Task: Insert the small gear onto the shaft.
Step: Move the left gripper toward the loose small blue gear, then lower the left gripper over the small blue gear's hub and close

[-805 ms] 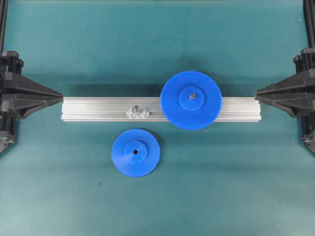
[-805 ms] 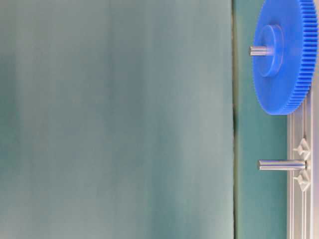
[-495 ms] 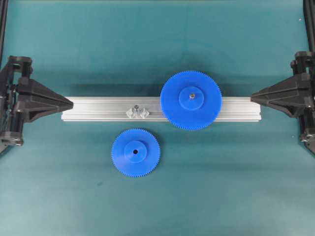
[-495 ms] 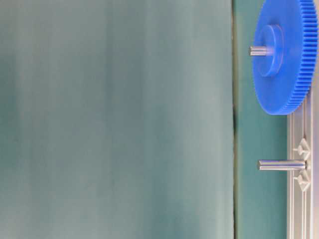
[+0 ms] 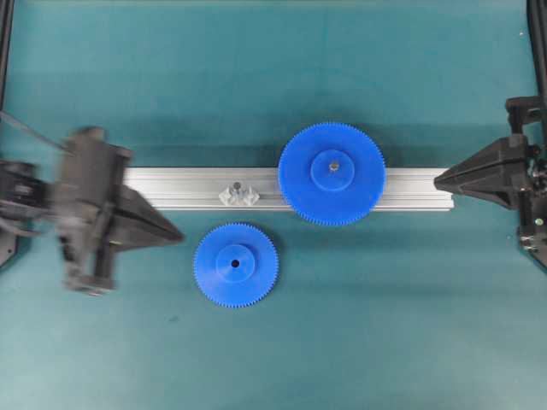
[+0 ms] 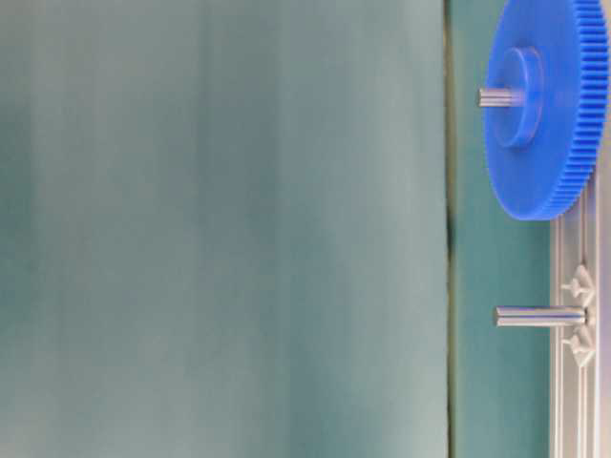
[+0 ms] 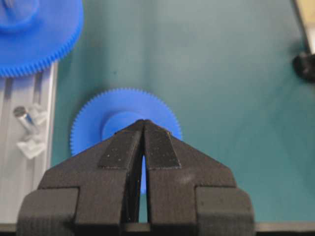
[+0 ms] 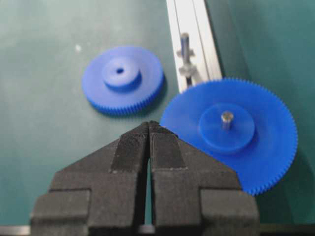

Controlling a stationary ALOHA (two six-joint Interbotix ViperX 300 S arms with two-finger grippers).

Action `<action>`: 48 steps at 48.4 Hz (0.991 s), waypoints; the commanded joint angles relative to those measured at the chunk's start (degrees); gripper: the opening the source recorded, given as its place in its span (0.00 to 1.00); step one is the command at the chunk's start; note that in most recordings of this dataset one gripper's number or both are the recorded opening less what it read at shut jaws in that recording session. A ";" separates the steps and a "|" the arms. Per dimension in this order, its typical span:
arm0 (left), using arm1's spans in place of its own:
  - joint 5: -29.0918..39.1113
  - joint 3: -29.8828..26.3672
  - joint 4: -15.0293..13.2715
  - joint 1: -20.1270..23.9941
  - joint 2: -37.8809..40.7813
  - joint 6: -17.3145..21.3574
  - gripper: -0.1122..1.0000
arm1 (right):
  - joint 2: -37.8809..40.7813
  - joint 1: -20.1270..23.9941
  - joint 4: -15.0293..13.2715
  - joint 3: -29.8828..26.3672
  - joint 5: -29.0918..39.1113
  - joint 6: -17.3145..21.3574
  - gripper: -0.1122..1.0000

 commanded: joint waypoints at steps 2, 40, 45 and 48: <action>1.85 -4.75 0.18 -0.26 4.57 -0.53 0.09 | 1.05 -0.18 0.18 -1.58 0.70 0.44 0.11; 13.10 -16.88 0.18 -0.26 23.38 -0.44 0.92 | 0.62 -0.35 0.09 -0.79 2.90 0.53 0.11; 13.36 -16.96 0.18 -0.26 26.02 -0.35 0.90 | 0.62 -0.35 0.09 -0.79 2.90 0.70 0.11; 13.45 -17.40 0.18 -0.26 27.25 -0.44 0.92 | 0.53 -0.35 0.09 -0.70 2.90 0.88 0.11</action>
